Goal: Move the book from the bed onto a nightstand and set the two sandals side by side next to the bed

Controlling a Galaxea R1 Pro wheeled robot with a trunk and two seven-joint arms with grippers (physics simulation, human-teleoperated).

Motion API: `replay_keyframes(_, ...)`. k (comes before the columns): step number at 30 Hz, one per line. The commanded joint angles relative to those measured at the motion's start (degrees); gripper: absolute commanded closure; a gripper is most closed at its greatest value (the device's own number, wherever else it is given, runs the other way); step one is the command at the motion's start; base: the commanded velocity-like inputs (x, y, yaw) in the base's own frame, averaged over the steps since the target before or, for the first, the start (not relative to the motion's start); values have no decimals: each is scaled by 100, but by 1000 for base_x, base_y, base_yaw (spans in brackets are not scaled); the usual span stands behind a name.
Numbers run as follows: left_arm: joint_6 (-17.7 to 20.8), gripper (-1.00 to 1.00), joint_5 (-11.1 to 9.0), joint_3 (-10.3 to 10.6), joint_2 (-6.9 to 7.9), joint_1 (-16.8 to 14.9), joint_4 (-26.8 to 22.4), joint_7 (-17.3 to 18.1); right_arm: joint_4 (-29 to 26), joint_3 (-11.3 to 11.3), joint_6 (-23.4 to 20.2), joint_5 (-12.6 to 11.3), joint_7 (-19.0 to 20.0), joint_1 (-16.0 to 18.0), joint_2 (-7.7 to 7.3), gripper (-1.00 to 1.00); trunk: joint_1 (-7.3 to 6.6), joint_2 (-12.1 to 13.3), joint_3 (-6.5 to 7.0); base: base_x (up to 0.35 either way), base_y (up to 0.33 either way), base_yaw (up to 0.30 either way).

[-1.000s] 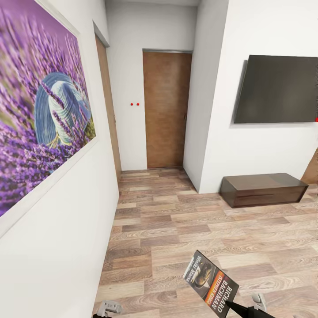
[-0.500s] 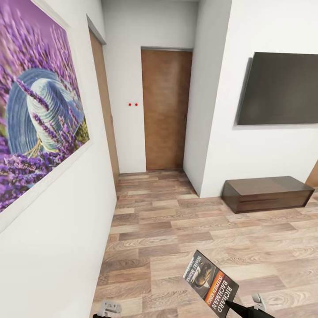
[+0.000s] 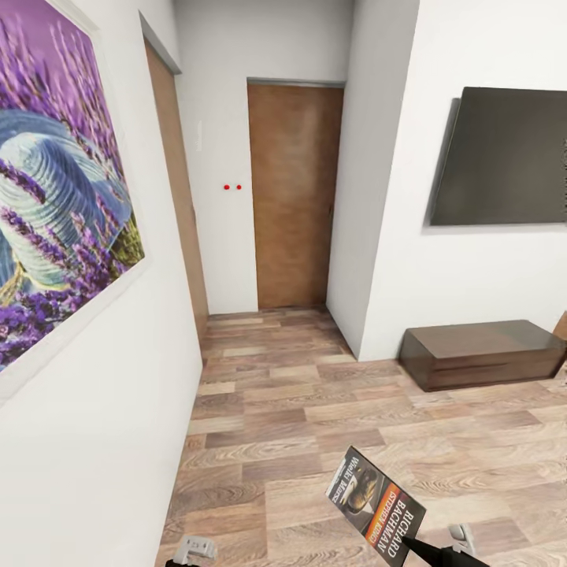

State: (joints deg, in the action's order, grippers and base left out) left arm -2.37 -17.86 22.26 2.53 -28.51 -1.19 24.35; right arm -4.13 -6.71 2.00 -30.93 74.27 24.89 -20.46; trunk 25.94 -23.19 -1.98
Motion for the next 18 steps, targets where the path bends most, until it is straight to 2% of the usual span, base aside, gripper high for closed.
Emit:
replay_keyframes(1,-23,-100,-42,49,2,-5,5,17,1,-15,23,-45,9,8,-1,100,7,-13,-13,331,0,-173)
replay_keyframes(18,-27,-100,-42,48,2,-5,5,17,5,-15,11,-45,9,8,-1,100,7,-13,-13,331,0,-270)
